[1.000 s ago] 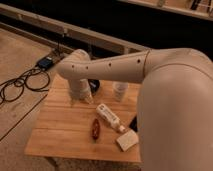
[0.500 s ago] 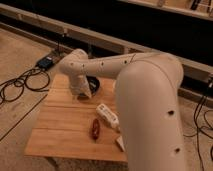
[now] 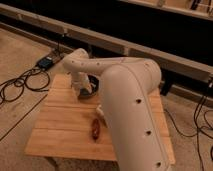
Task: Drag the ceramic bowl in a circle
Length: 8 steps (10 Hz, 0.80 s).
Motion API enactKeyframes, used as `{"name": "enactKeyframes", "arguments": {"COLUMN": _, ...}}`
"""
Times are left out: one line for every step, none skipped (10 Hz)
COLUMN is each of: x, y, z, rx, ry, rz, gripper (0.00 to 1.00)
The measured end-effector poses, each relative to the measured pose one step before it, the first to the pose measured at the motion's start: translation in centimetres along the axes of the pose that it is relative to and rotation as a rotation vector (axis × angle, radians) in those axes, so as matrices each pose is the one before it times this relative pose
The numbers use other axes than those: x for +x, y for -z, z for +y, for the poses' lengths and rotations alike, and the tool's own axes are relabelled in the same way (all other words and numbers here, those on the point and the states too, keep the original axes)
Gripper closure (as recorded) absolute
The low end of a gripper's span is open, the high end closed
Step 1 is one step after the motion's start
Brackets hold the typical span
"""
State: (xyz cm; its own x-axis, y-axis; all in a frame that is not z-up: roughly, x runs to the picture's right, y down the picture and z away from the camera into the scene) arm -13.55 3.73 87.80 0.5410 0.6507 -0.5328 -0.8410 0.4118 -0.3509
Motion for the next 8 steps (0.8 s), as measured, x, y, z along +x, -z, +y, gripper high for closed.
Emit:
{"name": "enactKeyframes", "arguments": {"x": -0.898, "y": -1.002, "z": -0.230, "rx": -0.00269, "ry": 0.03022, "rz": 0.00859, "gripper": 0.35}}
{"name": "enactKeyframes", "arguments": {"x": -0.834, "y": -1.039, "z": 0.031, "rx": -0.00625, "ry": 0.03269, "rz": 0.01190, "gripper": 0.35}}
{"name": "enactKeyframes", "arguments": {"x": -0.811, "y": -0.941, "z": 0.223, "rx": -0.00495, "ry": 0.03164, "rz": 0.01035, "gripper": 0.35}}
{"name": "enactKeyframes", "arguments": {"x": -0.611, "y": -0.682, "z": 0.251, "rx": -0.00098, "ry": 0.02662, "rz": 0.00803, "gripper": 0.35}}
{"name": "enactKeyframes", "arguments": {"x": -0.862, "y": -0.752, "z": 0.304, "rx": -0.00046, "ry": 0.03018, "rz": 0.00675, "gripper": 0.35}}
{"name": "enactKeyframes", "arguments": {"x": -0.787, "y": -0.581, "z": 0.189, "rx": 0.00123, "ry": 0.02205, "rz": 0.00394, "gripper": 0.35}}
{"name": "enactKeyframes", "arguments": {"x": -0.726, "y": -0.578, "z": 0.101, "rx": 0.00239, "ry": 0.01677, "rz": 0.00374, "gripper": 0.35}}
{"name": "enactKeyframes", "arguments": {"x": -0.736, "y": -0.437, "z": -0.027, "rx": -0.00216, "ry": 0.00705, "rz": -0.00256, "gripper": 0.40}}
